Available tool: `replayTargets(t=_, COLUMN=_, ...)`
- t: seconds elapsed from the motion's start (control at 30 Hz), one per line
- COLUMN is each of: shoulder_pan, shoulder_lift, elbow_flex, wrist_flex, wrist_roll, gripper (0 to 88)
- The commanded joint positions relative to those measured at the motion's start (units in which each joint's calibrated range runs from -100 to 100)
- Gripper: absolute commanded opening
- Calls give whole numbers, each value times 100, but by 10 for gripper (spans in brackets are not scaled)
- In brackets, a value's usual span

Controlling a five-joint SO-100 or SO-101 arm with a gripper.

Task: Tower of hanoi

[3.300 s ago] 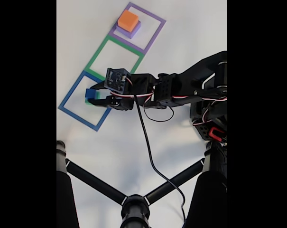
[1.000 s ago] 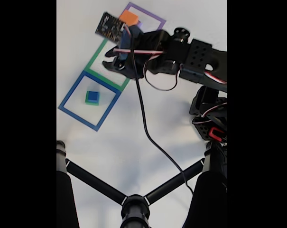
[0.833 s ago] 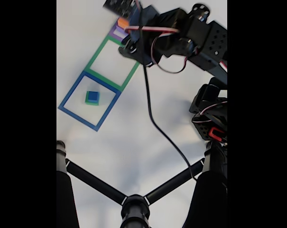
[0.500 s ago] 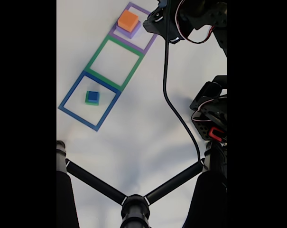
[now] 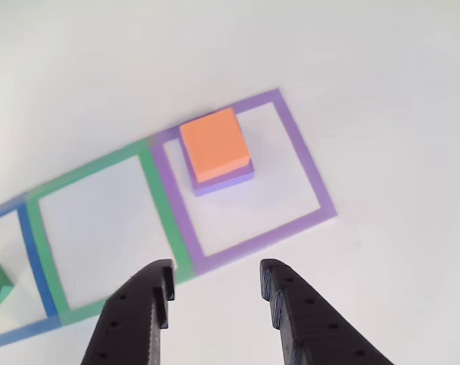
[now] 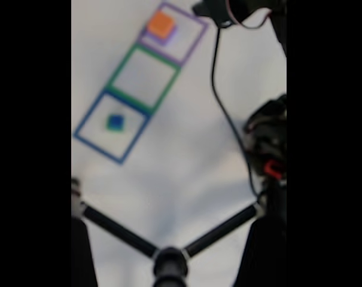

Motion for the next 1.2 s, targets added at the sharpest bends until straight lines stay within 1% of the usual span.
replayTargets(t=0.0, shoulder_pan=400, shoulder_lift=-355, elbow_flex=1198, wrist_flex=-1353, wrist_roll=0, gripper=158)
replayTargets(t=0.17, shoulder_pan=598, shoulder_lift=-475, elbow_flex=2561, wrist_flex=-2890, wrist_roll=0, gripper=203)
replayTargets(t=0.27, shoulder_pan=690, shoulder_lift=-523, elbow_flex=3424, wrist_flex=-3910, wrist_roll=0, gripper=274)
replayTargets(t=0.47, shoulder_pan=728, shoulder_lift=-435, elbow_flex=4914, wrist_flex=-5974, wrist_roll=0, gripper=351)
replayTargets(t=0.6, shoulder_pan=644, shoulder_lift=-195, elbow_flex=5587, wrist_flex=-7115, wrist_roll=0, gripper=367)
replayTargets(t=0.8, shoulder_pan=583, shoulder_lift=518, elbow_flex=6123, wrist_flex=-8605, wrist_roll=0, gripper=371)
replayTargets(t=1.0, shoulder_pan=576, shoulder_lift=1344, elbow_flex=6468, wrist_flex=-9973, wrist_roll=0, gripper=376)
replayTargets(t=1.17, shoulder_pan=492, shoulder_lift=2049, elbow_flex=6486, wrist_flex=-10839, wrist_roll=0, gripper=377)
